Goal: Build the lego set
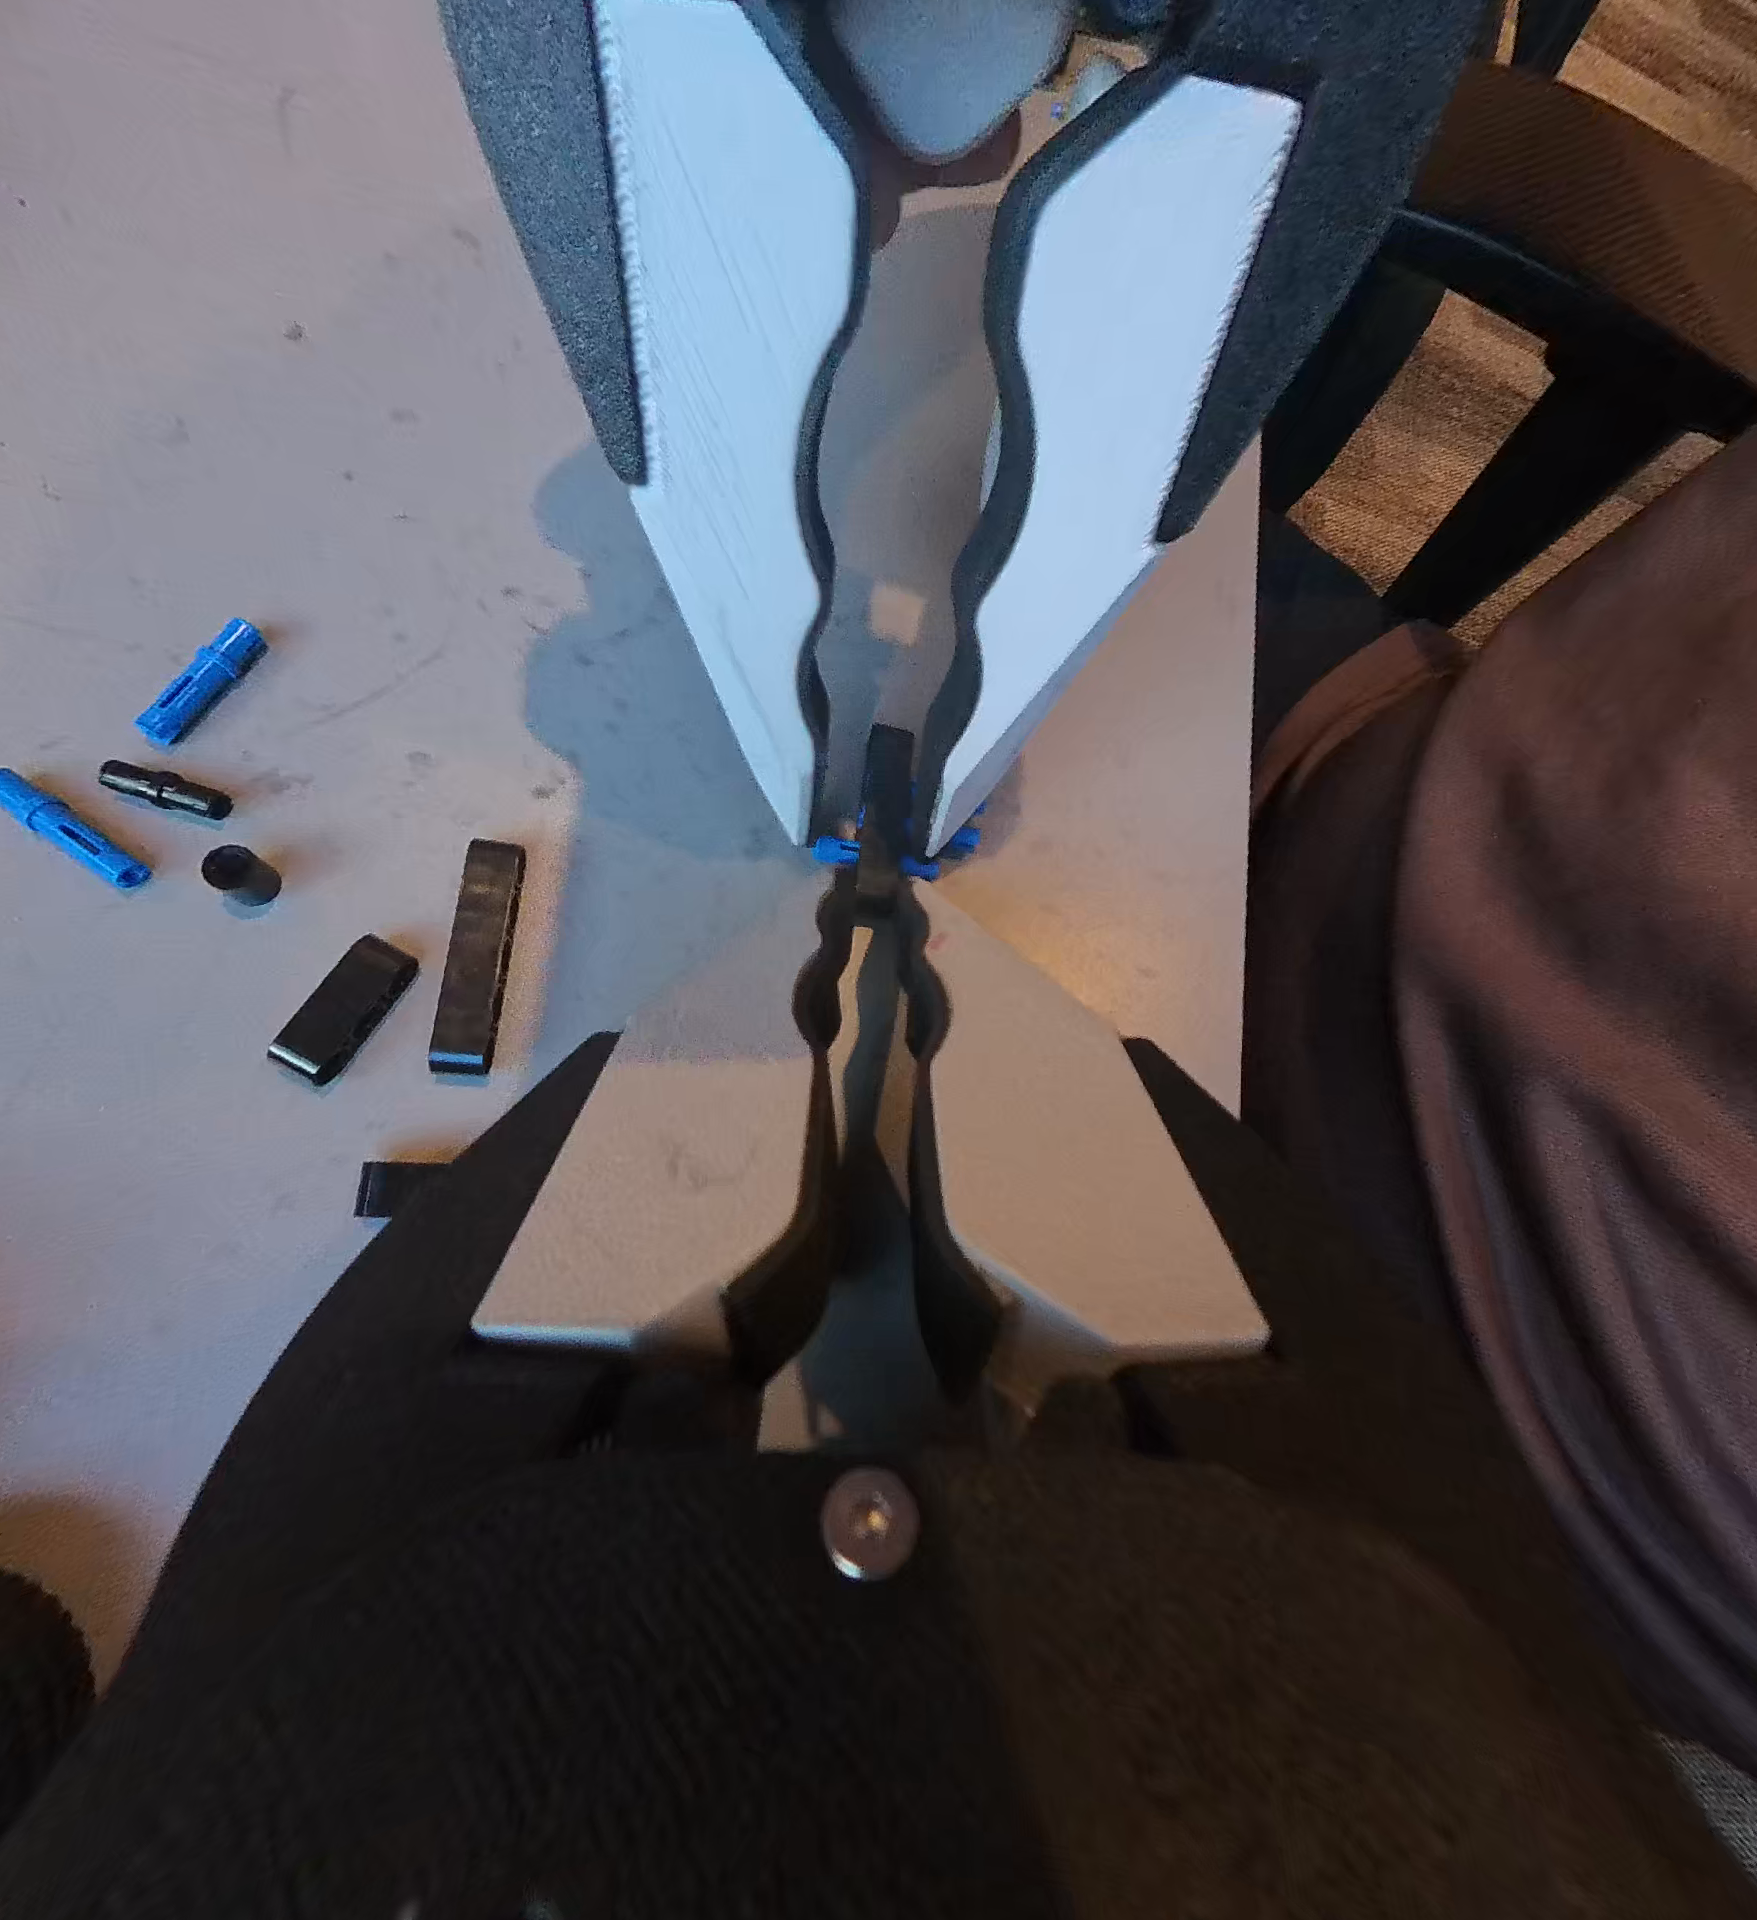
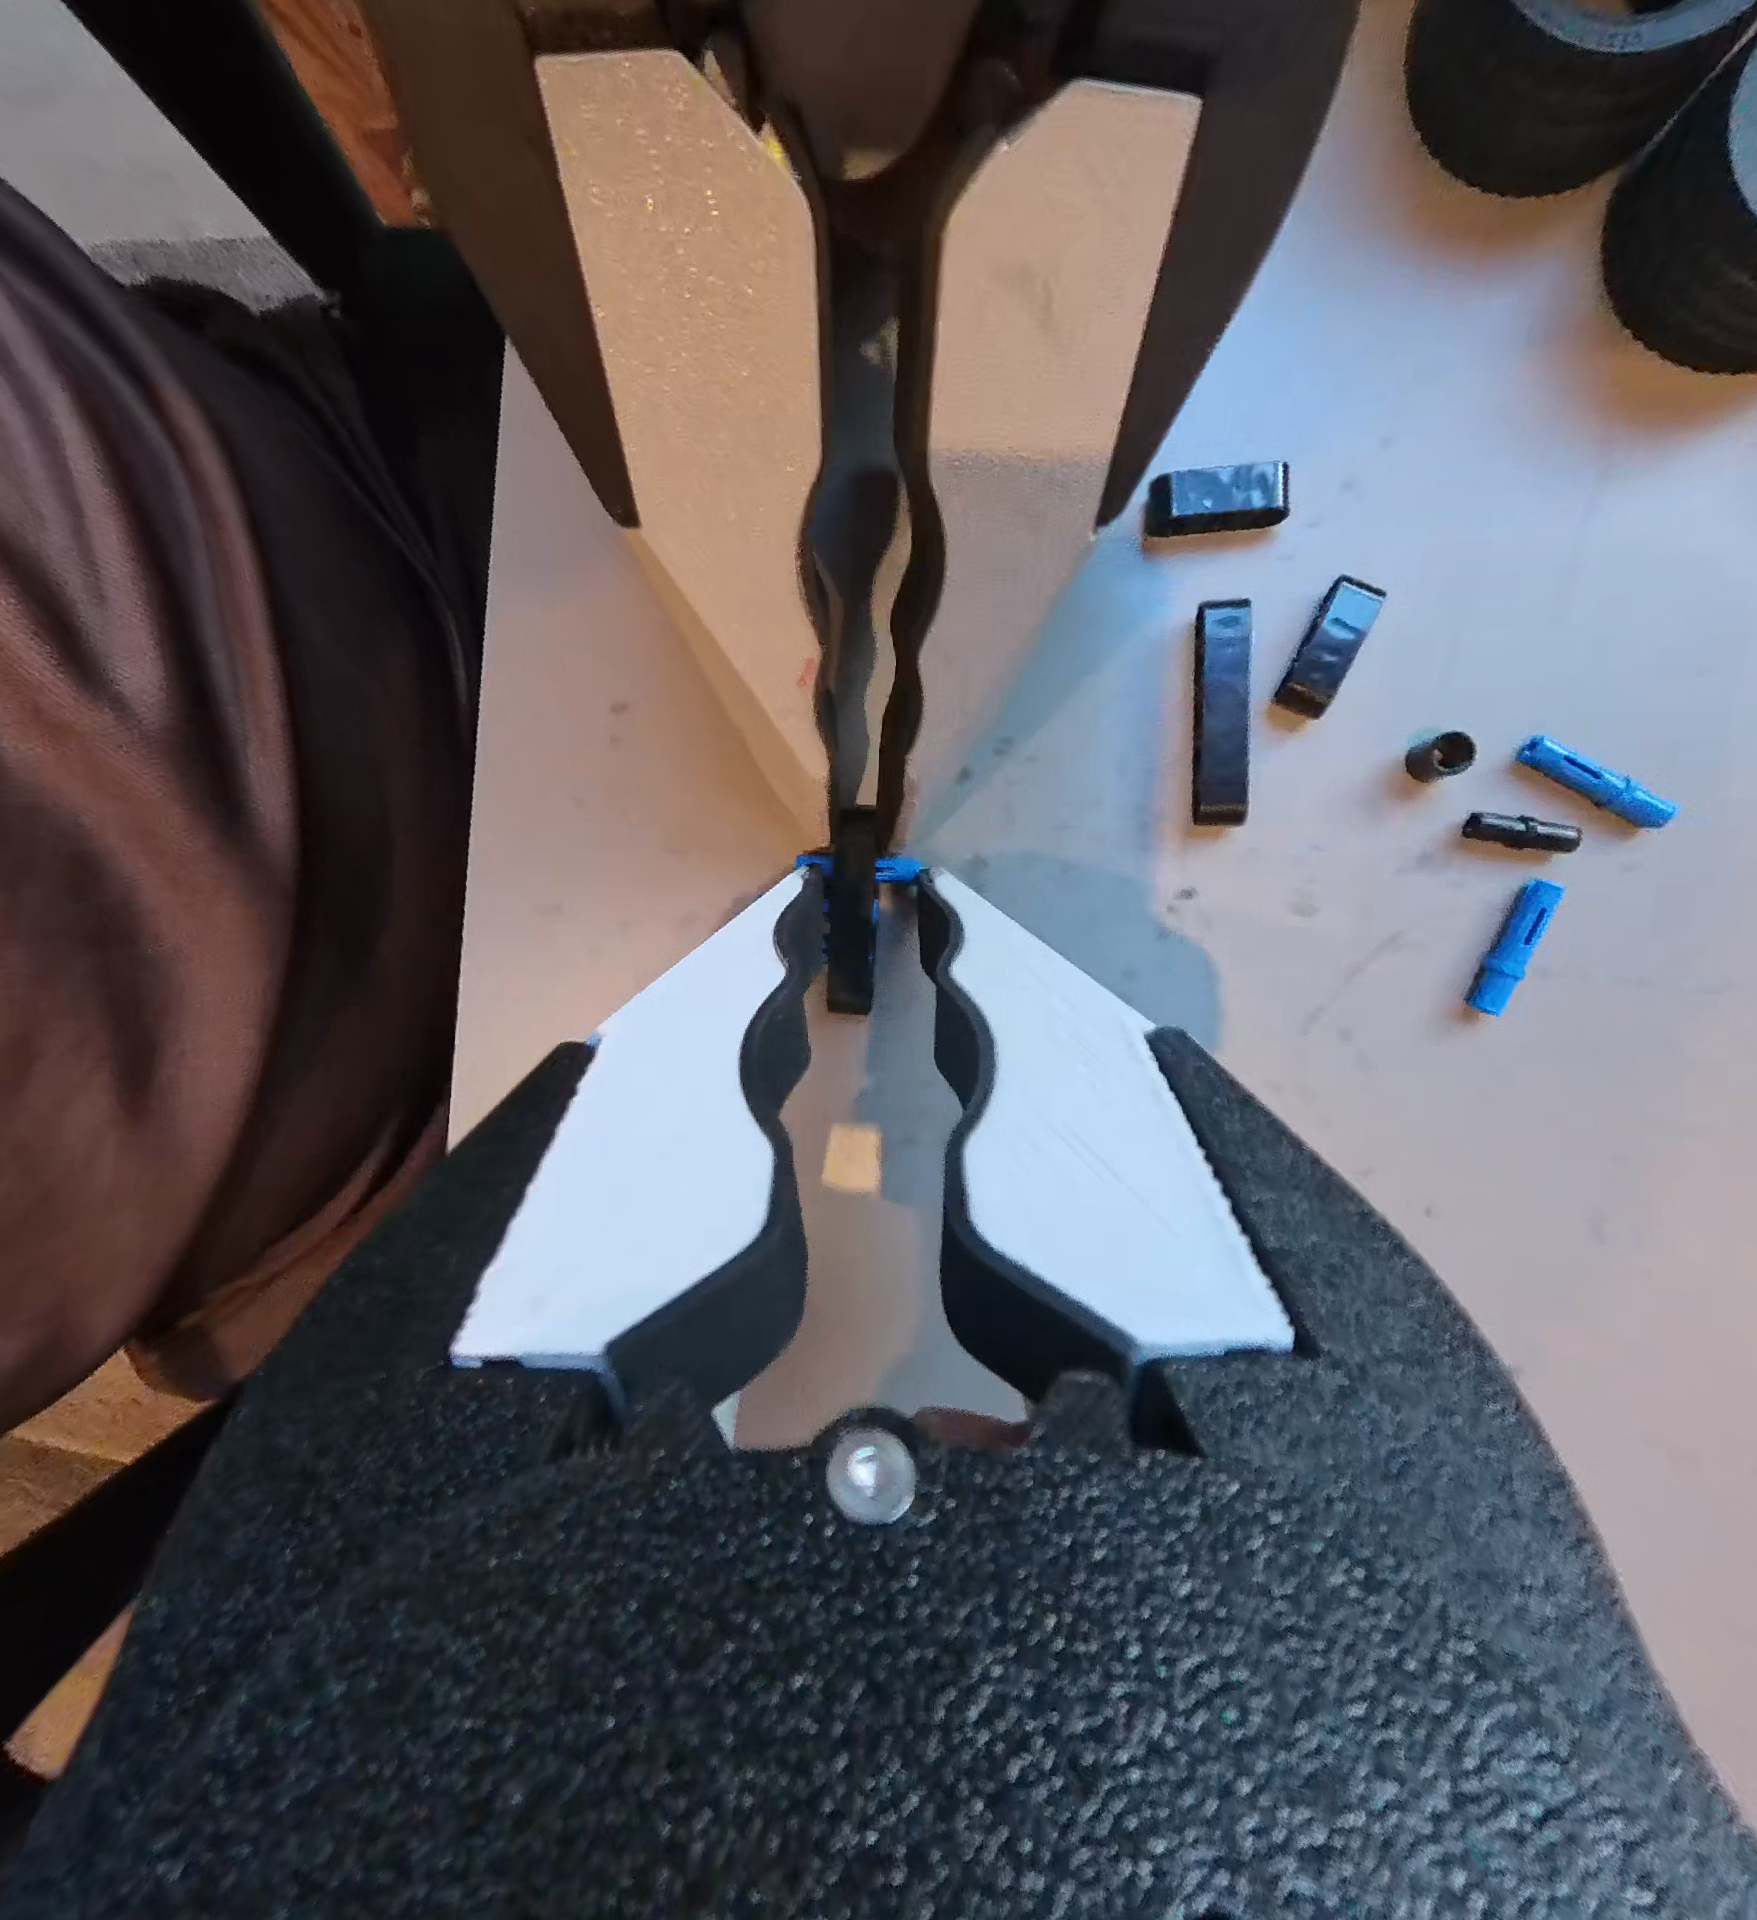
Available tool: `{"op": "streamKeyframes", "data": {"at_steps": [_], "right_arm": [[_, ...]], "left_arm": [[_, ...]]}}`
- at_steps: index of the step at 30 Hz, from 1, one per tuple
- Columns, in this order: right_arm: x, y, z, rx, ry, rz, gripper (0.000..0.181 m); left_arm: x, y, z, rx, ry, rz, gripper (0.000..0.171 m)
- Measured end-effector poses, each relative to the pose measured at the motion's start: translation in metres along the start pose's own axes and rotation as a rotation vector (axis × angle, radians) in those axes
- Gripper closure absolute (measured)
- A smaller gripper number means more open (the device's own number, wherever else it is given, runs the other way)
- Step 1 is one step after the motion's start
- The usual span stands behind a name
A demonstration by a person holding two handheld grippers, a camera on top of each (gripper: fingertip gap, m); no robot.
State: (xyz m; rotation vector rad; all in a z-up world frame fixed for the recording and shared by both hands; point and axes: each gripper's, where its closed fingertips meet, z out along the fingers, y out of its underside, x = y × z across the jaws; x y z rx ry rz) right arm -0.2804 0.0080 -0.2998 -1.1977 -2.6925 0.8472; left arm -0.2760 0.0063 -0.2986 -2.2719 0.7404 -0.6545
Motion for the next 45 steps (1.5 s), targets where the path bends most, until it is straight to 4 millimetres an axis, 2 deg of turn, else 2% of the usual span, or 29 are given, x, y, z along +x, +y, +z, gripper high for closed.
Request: {"op": "streamKeyframes", "data": {"at_steps": [6,13,16,19,22,25,27,30,35,37,45], "right_arm": [[-0.003,-0.001,0.001,-0.038,0.005,-0.159,0.166],[-0.012,-0.002,0.003,-0.042,-0.049,-0.257,0.176],[-0.01,-0.001,0.003,-0.009,-0.075,-0.178,0.175],[0.016,-0.003,-0.006,-0.025,0.044,-0.005,0.175],[0.035,-0.016,-0.029,0.147,0.191,0.212,0.161],[0.04,-0.001,-0.031,0.203,0.323,0.375,0.16],[0.035,0.011,-0.02,0.185,0.385,0.42,0.161],[0.03,0.011,-0.011,0.217,0.422,0.459,0.162],[0.032,0.012,-0.011,0.208,0.449,0.471,0.165],[0.029,0.011,-0.011,0.216,0.433,0.465,0.175],[0.035,0.01,-0.014,0.29,0.421,0.539,0.168]], "left_arm": [[0.002,0.001,0.0,-0.005,0.022,-0.007,0.166],[0.005,0.002,0.0,-0.012,0.025,0.024,0.166],[0.004,0.002,0.0,-0.01,0.02,0.022,0.165],[-0.016,-0.003,-0.003,0.025,-0.094,-0.049,0.166],[-0.034,-0.004,-0.008,0.054,-0.174,-0.135,0.166],[-0.038,-0.005,-0.009,0.067,-0.208,-0.172,0.166],[-0.038,-0.005,-0.009,0.074,-0.218,-0.195,0.166],[-0.039,-0.006,-0.009,0.08,-0.244,-0.209,0.166],[-0.039,-0.006,-0.009,0.084,-0.281,-0.217,0.166],[-0.039,-0.006,-0.009,0.086,-0.292,-0.22,0.166],[-0.041,-0.005,-0.01,0.089,-0.302,-0.231,0.166]]}}
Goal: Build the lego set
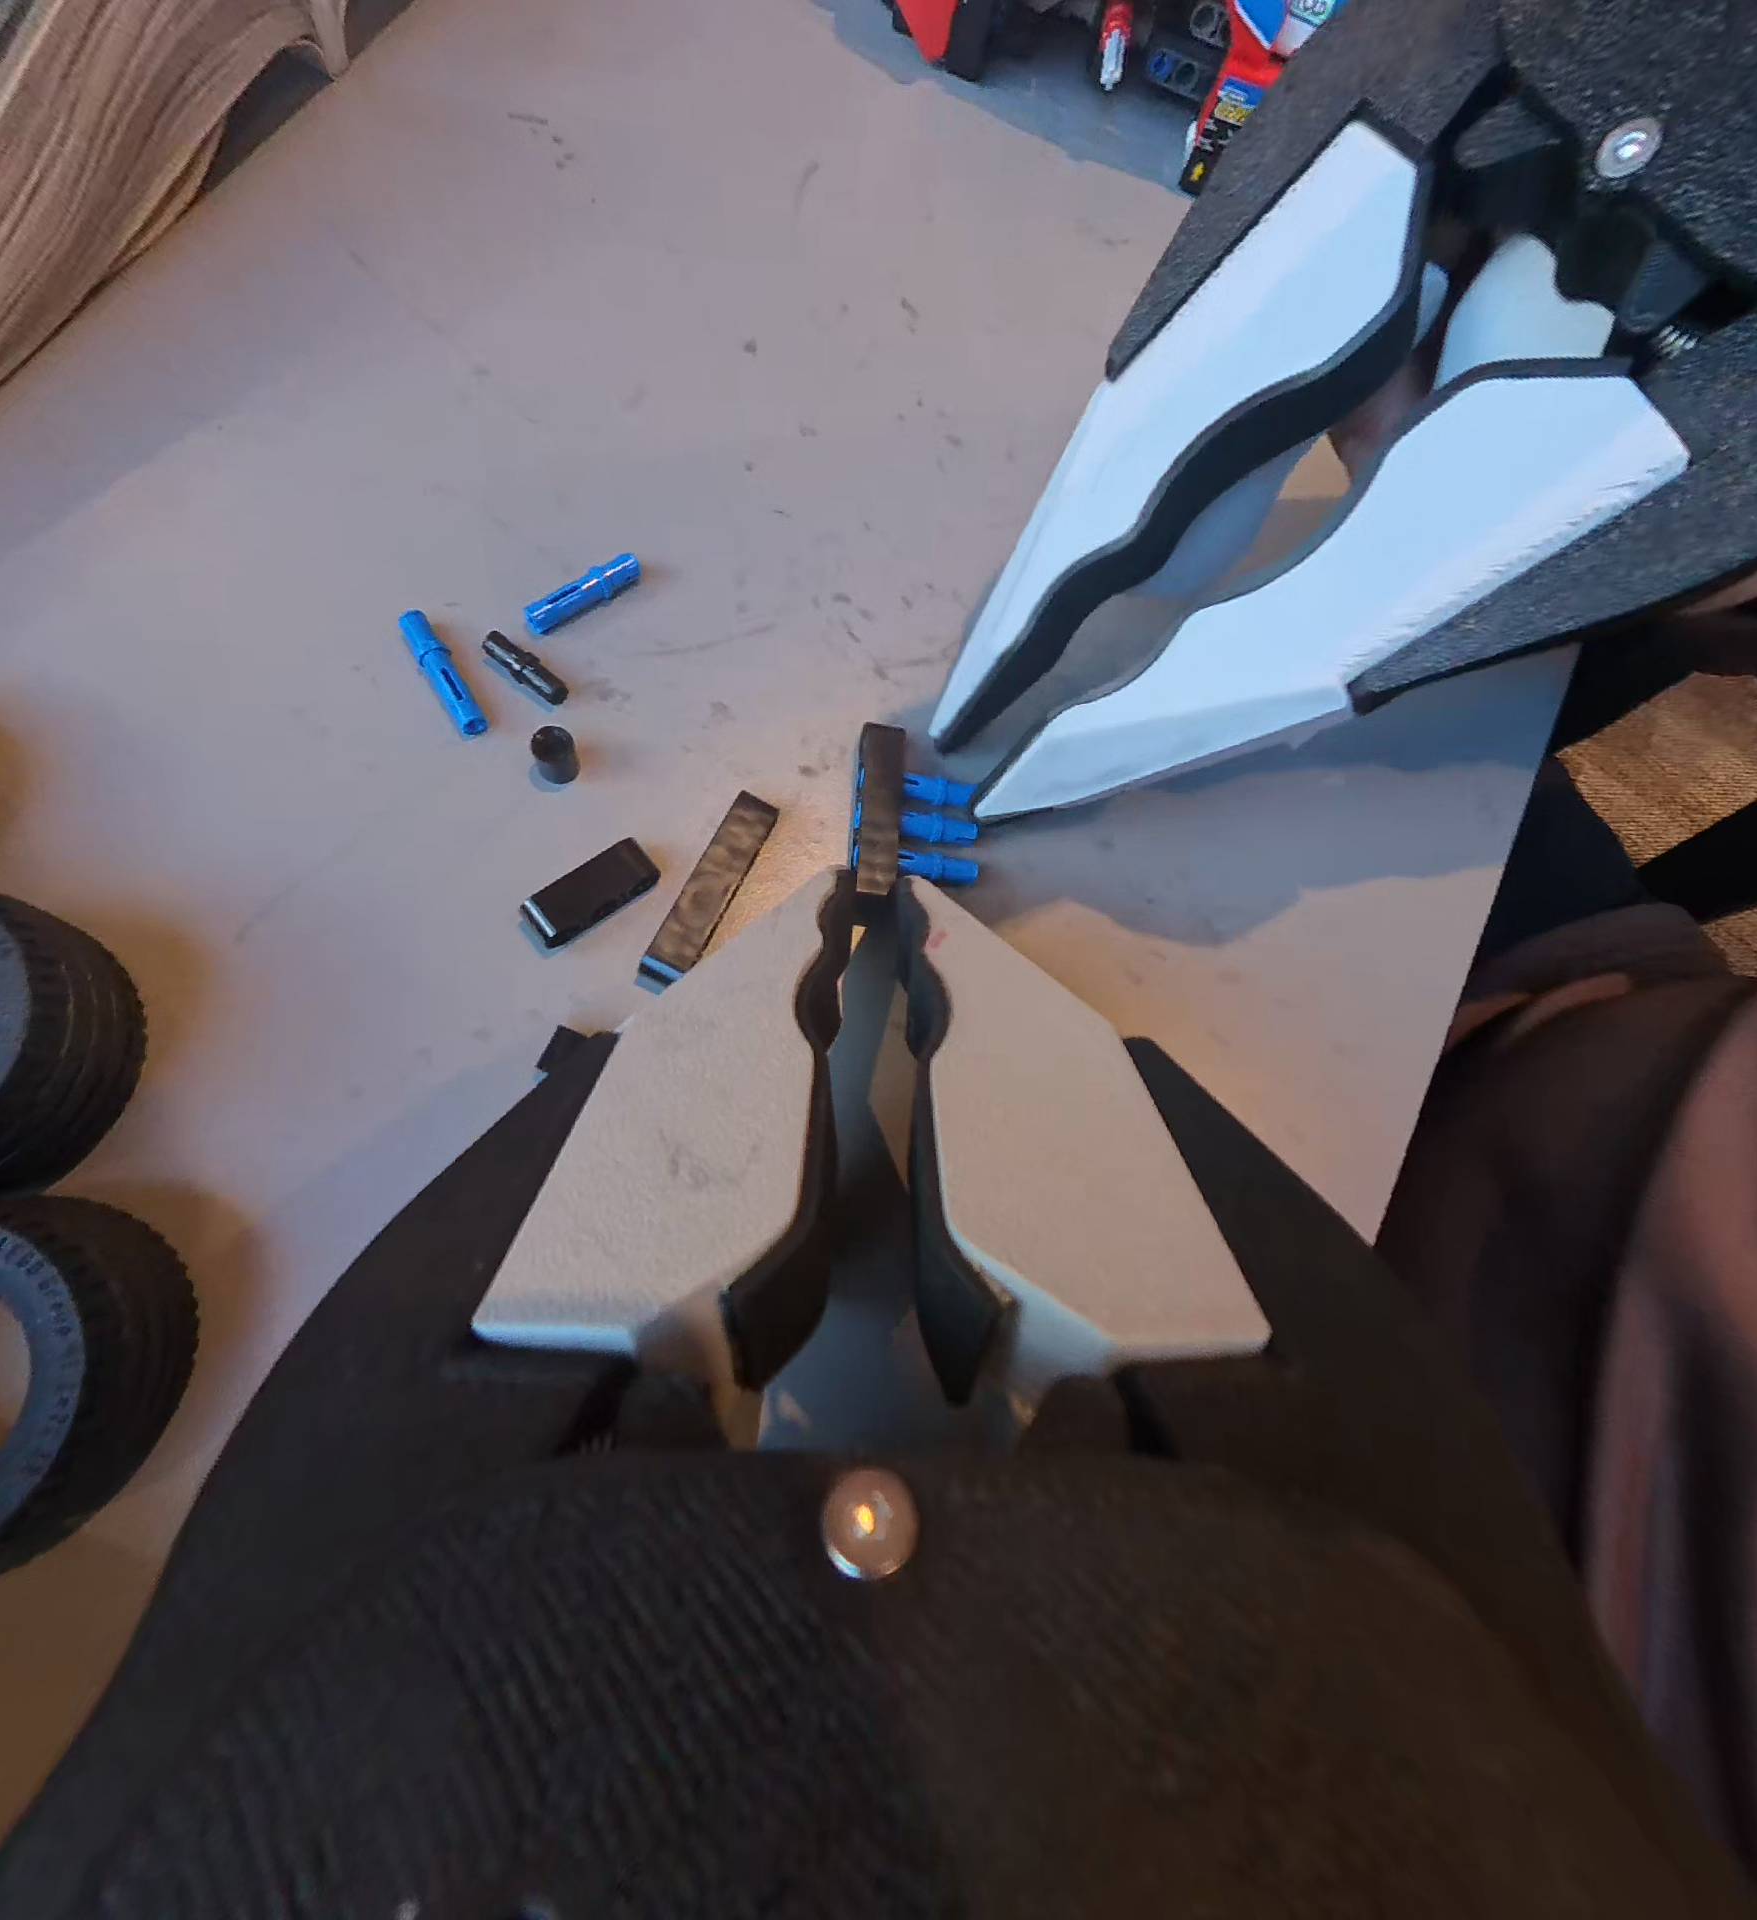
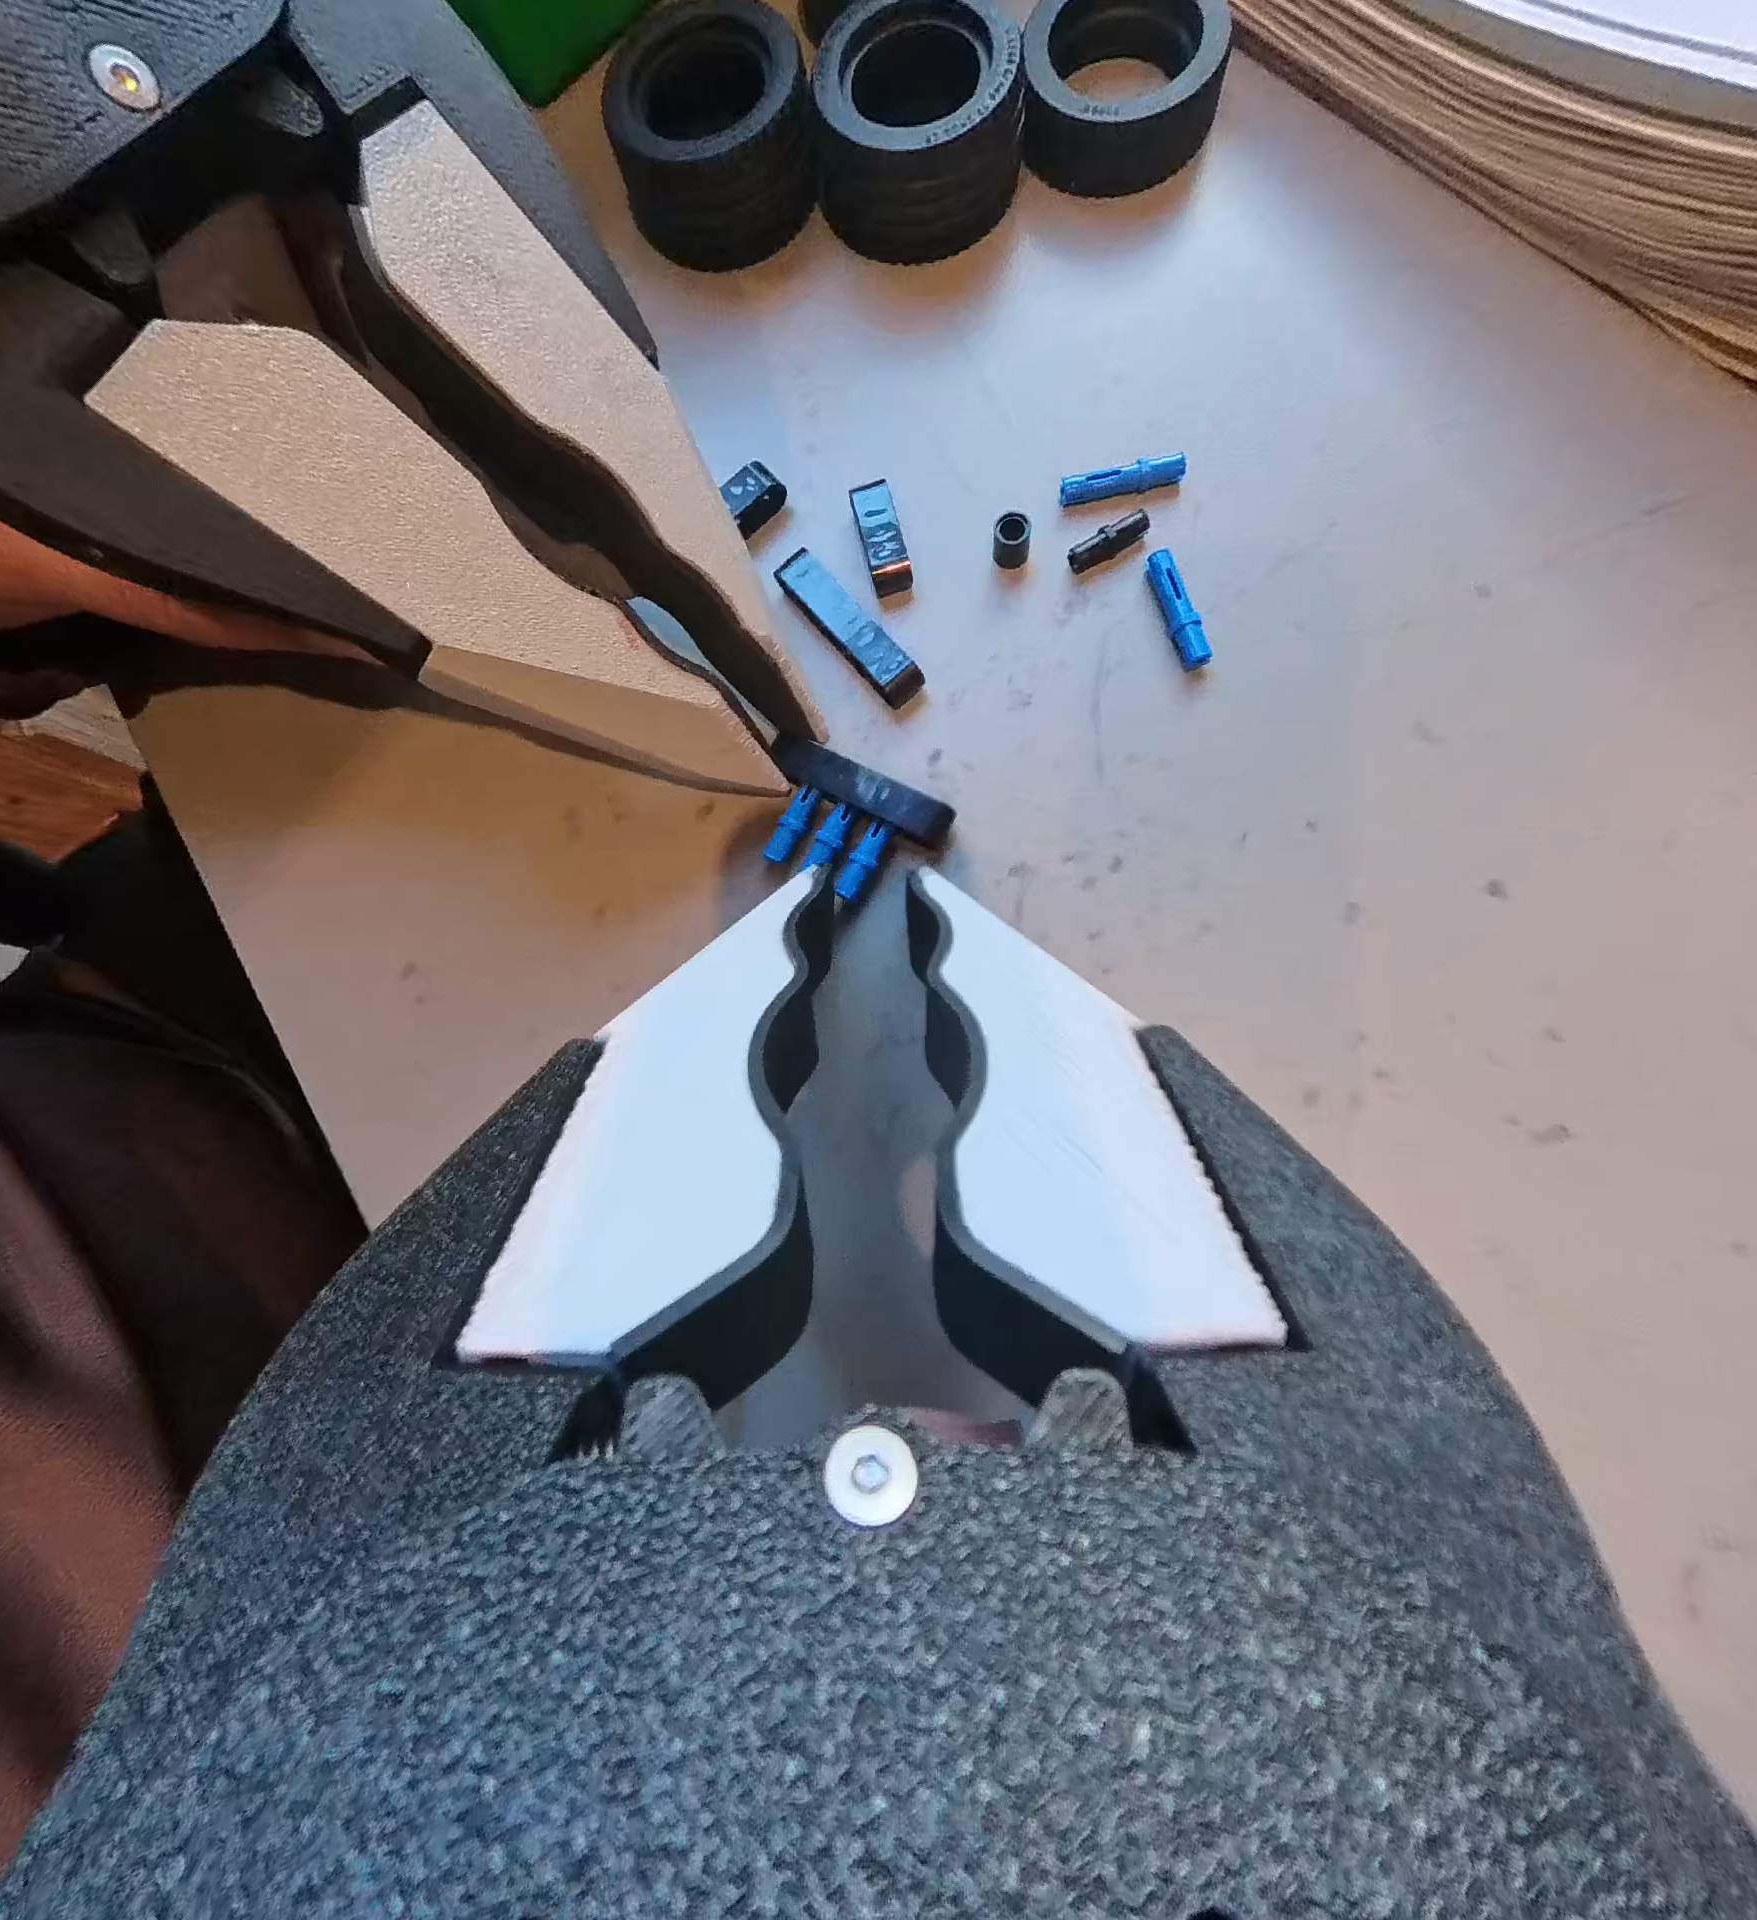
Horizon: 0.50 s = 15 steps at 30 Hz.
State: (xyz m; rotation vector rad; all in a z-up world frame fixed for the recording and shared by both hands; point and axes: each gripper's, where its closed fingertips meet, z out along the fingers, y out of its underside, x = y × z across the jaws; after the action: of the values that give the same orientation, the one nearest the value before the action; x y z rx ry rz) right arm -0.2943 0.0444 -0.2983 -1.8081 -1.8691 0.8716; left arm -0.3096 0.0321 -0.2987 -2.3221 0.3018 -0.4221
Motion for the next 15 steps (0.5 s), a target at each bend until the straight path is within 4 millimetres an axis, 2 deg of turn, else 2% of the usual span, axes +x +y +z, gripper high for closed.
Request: {"op": "streamKeyframes", "data": {"at_steps": [3,6,10,15], "right_arm": [[0.0018,0.0002,0.0014,0.005,-0.013,0.025,0.167],[0.0046,-0.0009,0.0025,0.019,-0.015,0.05,0.175],[0.0062,-0.0025,0.003,0.005,0.084,-0.05,0.179],[0.0068,-0.0037,0.0019,0.02,0.127,-0.13,0.177]], "left_arm": [[-0.0009,-0.0002,-0.0001,0.001,-0.014,0.006,0.166],[-0.0012,0.0,-0.0001,0.001,-0.027,0.02,0.165],[-0.0006,0.0,-0.0001,0.002,-0.019,0.004,0.165],[0.0005,0.0004,-0.0005,0.002,0.001,-0.01,0.165]]}}
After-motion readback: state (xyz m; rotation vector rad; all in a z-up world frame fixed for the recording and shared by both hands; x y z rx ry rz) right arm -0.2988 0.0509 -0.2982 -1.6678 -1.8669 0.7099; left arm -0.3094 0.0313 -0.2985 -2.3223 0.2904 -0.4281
